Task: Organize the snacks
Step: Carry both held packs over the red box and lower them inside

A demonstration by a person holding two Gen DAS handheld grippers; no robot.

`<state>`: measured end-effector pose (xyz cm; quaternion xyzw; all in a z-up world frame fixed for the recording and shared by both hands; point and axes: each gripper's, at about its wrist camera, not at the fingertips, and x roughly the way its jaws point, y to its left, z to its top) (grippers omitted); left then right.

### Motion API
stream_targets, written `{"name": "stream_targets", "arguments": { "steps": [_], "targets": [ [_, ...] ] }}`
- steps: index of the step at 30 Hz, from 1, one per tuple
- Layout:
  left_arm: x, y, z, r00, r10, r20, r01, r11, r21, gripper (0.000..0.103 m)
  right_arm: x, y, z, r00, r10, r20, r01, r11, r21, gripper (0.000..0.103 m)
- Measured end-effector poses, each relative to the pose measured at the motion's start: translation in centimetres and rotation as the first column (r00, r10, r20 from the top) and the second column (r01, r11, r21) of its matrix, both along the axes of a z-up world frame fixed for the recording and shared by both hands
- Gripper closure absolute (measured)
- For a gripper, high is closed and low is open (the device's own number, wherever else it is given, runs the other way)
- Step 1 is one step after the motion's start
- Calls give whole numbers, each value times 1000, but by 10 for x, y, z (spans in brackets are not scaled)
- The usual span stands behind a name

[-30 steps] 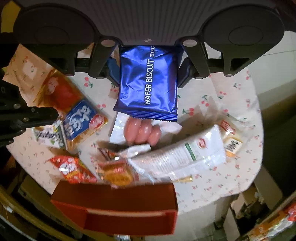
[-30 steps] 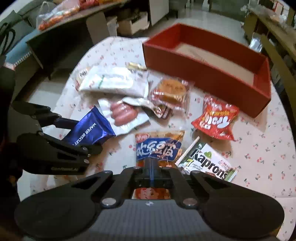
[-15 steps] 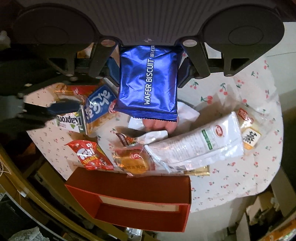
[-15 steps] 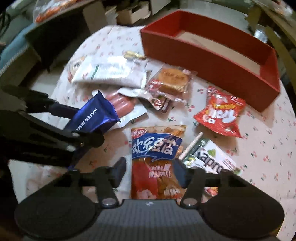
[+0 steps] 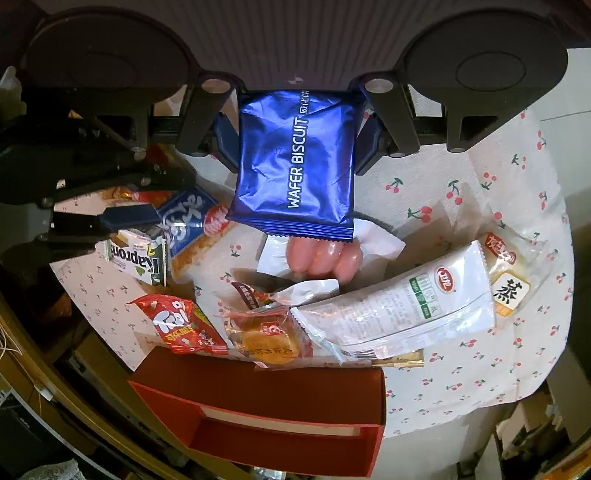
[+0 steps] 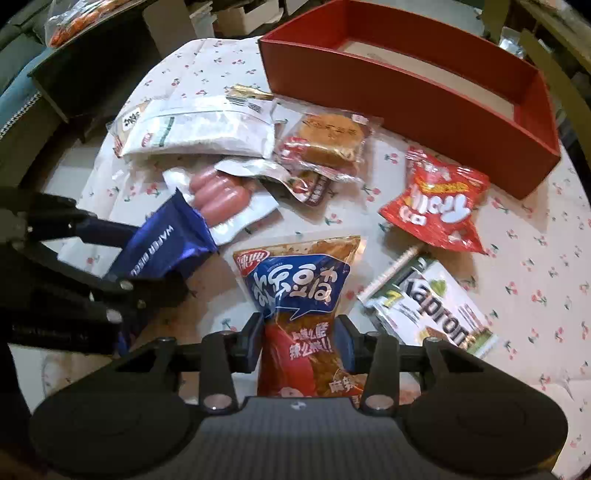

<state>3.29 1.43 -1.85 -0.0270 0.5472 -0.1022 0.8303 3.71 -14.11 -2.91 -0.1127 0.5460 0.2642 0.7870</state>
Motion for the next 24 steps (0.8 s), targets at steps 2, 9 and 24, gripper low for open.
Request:
{"name": "stream_targets", "arguments": {
  "steps": [2, 9, 24],
  "targets": [
    [0, 0, 1, 1000, 0, 2, 0, 1000, 0, 33, -2, 0, 2, 1000, 1, 2, -1, 1000, 11, 47],
    [3, 6, 14, 999, 17, 33, -15, 998, -62, 33, 2, -13, 30, 997, -62, 50, 57, 993, 99, 48],
    [83, -23, 70, 970, -10, 242, 12, 1000, -8, 33, 79, -33, 81, 956, -241, 165, 207, 957, 202, 48]
  ]
}}
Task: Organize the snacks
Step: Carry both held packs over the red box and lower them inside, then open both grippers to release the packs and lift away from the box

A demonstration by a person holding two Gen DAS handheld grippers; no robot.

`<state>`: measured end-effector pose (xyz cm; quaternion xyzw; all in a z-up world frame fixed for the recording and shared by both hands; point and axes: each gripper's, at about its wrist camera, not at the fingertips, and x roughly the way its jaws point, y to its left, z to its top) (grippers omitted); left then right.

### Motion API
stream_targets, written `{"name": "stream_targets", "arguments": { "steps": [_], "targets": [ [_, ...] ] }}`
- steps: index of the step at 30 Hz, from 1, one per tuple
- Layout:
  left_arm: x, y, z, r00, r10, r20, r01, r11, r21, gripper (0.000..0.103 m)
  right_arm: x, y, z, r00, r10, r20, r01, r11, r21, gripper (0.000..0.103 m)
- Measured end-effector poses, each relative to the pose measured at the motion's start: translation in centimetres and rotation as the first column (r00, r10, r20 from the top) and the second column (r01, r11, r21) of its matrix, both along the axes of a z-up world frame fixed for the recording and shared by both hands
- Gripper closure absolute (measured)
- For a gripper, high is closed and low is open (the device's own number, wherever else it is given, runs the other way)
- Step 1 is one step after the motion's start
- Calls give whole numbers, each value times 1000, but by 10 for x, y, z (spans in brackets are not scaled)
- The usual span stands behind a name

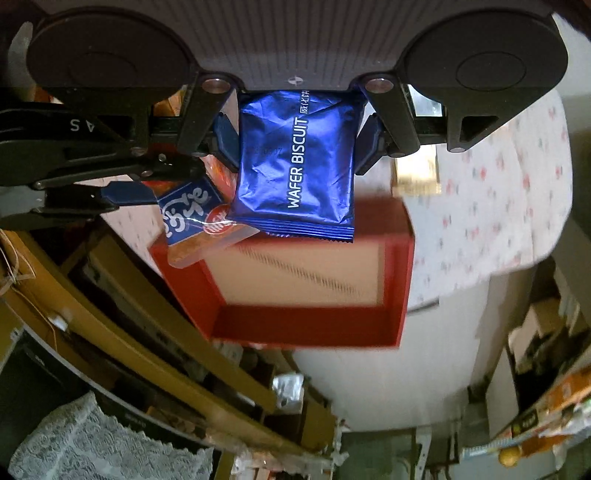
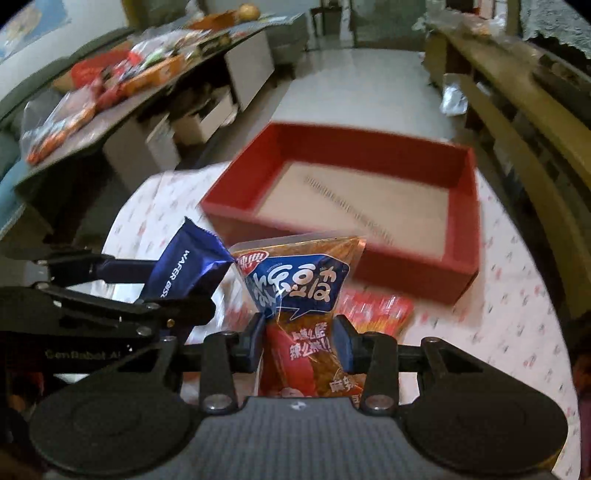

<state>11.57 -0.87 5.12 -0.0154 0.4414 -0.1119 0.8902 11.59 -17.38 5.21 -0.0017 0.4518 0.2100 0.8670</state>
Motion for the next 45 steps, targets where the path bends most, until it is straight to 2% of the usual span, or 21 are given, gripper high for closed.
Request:
{"name": "stream_targets", "arguments": {
  "steps": [8, 20, 22, 24, 25, 28, 31, 32, 34, 35, 45],
  "targets": [
    [57, -8, 6, 999, 19, 48, -21, 999, 26, 33, 62, -1, 9, 997, -69, 39, 70, 997, -21, 48],
    [115, -10, -11, 997, 64, 47, -67, 995, 69, 33, 130, 1, -15, 994, -107, 29, 109, 992, -70, 49],
    [121, -9, -17, 997, 71, 33, -73, 995, 64, 33, 137, 3, -21, 995, -97, 20, 98, 993, -67, 57],
    [125, -12, -23, 998, 60, 14, -61, 996, 57, 33, 141, 7, -25, 997, -77, -1, 77, 996, -50, 79],
    [127, -15, -27, 998, 59, 8, -59, 996, 74, 33, 144, 10, -28, 997, -72, -10, 71, 996, -57, 80],
    [130, -22, -41, 999, 49, -19, -46, 989, 141, 33, 147, 15, -41, 997, -74, -19, 72, 992, -103, 78],
    [130, -19, -52, 997, 58, -57, -49, 989, 143, 30, 149, 10, -44, 996, -81, -22, 78, 992, -101, 77],
    [130, -18, -53, 996, 65, -58, -56, 987, 150, 28, 149, 9, -44, 996, -89, -20, 86, 991, -103, 77],
    [130, -16, -51, 996, 77, -48, -68, 985, 157, 16, 150, 8, -43, 995, -97, -20, 94, 990, -106, 77],
    [129, -15, -49, 996, 80, -37, -73, 985, 156, 15, 150, 6, -43, 995, -101, -20, 99, 990, -105, 76],
    [123, -7, -37, 994, 106, -25, -102, 985, 139, 13, 137, -5, -33, 991, -133, 5, 133, 985, -109, 62]
  ]
}}
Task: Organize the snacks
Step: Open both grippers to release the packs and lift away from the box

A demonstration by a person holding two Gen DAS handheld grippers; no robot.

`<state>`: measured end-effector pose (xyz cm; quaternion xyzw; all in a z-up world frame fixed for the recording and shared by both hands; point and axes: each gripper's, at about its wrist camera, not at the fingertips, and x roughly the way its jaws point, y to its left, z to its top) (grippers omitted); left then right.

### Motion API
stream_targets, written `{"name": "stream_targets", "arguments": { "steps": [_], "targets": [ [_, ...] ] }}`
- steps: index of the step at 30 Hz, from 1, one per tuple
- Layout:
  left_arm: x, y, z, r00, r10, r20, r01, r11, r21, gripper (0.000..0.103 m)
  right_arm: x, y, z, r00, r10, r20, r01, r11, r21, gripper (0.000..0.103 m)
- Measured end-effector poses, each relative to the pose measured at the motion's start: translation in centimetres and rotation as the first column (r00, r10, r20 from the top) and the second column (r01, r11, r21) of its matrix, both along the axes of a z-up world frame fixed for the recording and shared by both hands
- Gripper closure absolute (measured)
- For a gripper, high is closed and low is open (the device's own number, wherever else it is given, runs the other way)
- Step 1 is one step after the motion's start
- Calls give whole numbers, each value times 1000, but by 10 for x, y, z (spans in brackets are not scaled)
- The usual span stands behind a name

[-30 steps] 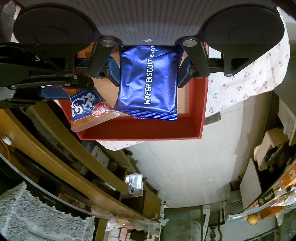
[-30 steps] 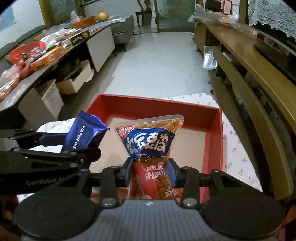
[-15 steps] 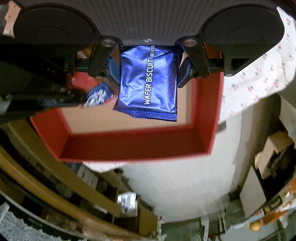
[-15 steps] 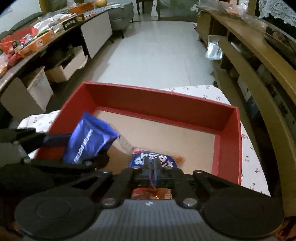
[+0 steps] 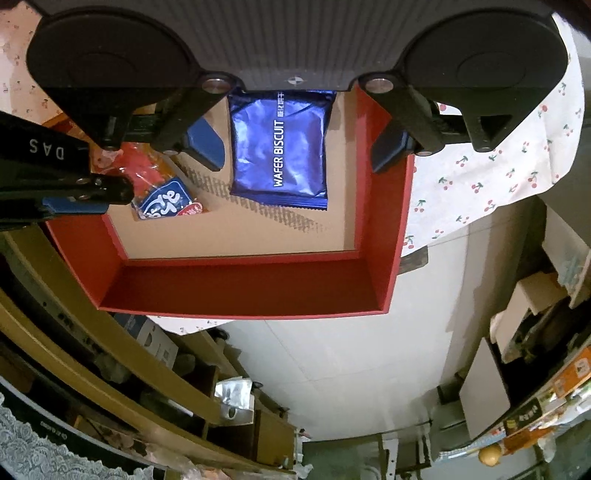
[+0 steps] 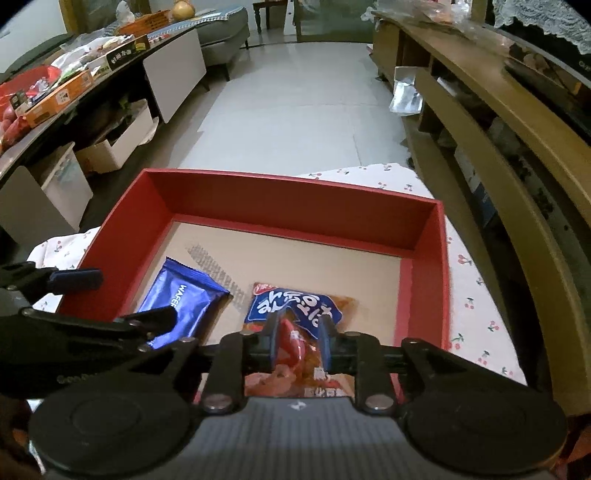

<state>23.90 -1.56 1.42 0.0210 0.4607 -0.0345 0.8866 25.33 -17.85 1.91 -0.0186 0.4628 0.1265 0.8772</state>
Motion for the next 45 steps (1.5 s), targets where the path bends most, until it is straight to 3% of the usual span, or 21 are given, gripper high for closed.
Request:
{"name": "stream_targets", "arguments": {
  "steps": [3, 9, 28, 39, 45],
  "targets": [
    [-7, 0, 6, 1000, -7, 12, 7, 1000, -4, 13, -9, 0, 9, 999, 4, 32, -4, 1000, 6, 55],
    [-25, 0, 17, 999, -20, 40, 21, 1000, -17, 13, -36, 8, 29, 994, 22, 108, -19, 999, -31, 54],
    [-82, 12, 25, 998, -48, 46, 52, 996, -78, 12, -102, 16, 45, 988, 50, 147, -47, 999, -19, 53],
    [-112, 29, 13, 999, -40, -5, 39, 994, -102, 12, -137, 14, 28, 995, 74, 73, -73, 997, -9, 51],
    [-122, 56, 1, 998, 19, -58, -26, 993, -117, 12, -149, 21, 18, 994, 101, 37, -100, 995, -23, 50]
  ]
}}
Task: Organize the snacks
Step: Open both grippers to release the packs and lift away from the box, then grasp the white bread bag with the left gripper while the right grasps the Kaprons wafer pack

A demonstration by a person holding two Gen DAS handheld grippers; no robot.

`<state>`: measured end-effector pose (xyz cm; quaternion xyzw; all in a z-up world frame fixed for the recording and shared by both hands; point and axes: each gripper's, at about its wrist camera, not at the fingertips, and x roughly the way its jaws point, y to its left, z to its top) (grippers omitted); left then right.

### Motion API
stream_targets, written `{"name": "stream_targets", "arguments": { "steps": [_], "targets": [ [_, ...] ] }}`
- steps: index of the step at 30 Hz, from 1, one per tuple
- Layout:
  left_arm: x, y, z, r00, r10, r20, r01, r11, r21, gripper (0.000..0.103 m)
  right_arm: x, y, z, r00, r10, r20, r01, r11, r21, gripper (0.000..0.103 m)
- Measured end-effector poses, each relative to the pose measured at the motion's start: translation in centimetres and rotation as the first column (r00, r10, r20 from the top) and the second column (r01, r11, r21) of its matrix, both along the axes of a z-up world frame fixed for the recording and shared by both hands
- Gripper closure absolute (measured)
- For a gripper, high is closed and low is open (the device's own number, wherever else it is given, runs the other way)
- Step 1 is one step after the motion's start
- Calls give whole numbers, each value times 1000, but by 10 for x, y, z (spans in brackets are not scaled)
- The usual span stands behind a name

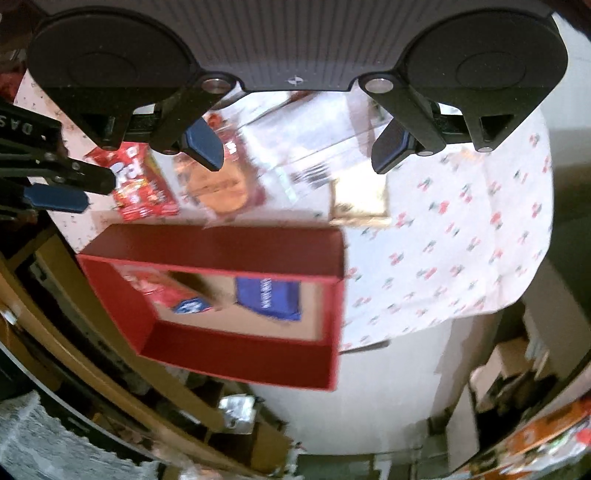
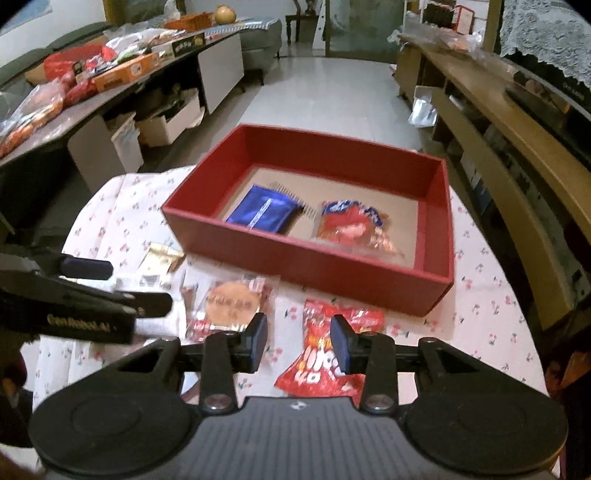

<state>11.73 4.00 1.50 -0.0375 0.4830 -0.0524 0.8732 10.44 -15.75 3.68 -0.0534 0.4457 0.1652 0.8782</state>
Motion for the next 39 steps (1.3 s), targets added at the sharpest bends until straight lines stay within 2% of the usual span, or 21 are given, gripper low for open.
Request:
{"name": "stream_targets", "arguments": {
  "steps": [3, 9, 15, 18, 20, 26, 30, 33, 35, 37, 39],
  "targets": [
    [1, 9, -4, 1000, -5, -11, 5, 1000, 4, 11, -2, 4, -1, 1000, 15, -9, -15, 1000, -1, 49],
    [16, 6, -10, 992, -123, -11, 123, 991, 51, 8, -3, 6, -3, 999, 24, -21, -24, 1000, 0, 46],
    [36, 7, -17, 980, -193, -49, 195, 980, 31, 7, -1, 4, -9, 999, 17, -50, -17, 1000, 0, 46],
    [38, 9, -19, 981, -190, -36, 191, 980, 46, 4, 0, 2, -11, 998, 17, -59, -17, 1000, 3, 46],
    [42, 10, -25, 980, -193, -54, 195, 980, 41, 4, 2, 2, -13, 997, 18, -69, -18, 1000, 2, 46],
    [14, 4, -34, 962, -245, -122, 251, 967, 40, 4, 1, 0, -12, 996, 25, -82, -24, 1000, 12, 46],
    [-20, -7, -41, 932, -314, -183, 322, 947, 17, 4, -1, -5, -8, 996, 18, -84, -15, 999, 31, 46],
    [-37, -19, -40, 905, -376, -197, 395, 916, 67, 4, -2, -10, -9, 996, 9, -87, -6, 999, 33, 46],
    [-37, -26, -36, 900, -402, -169, 423, 899, 116, 4, -3, -14, -11, 996, -4, -93, 7, 999, 31, 46],
    [-27, -26, -34, 915, -375, -147, 393, 911, 122, 2, -2, -20, -11, 995, -16, -98, 20, 999, 34, 46],
    [-12, -23, -35, 932, -330, -150, 344, 935, 80, 3, -1, -26, -12, 995, -29, -98, 32, 999, 33, 46]
  ]
}}
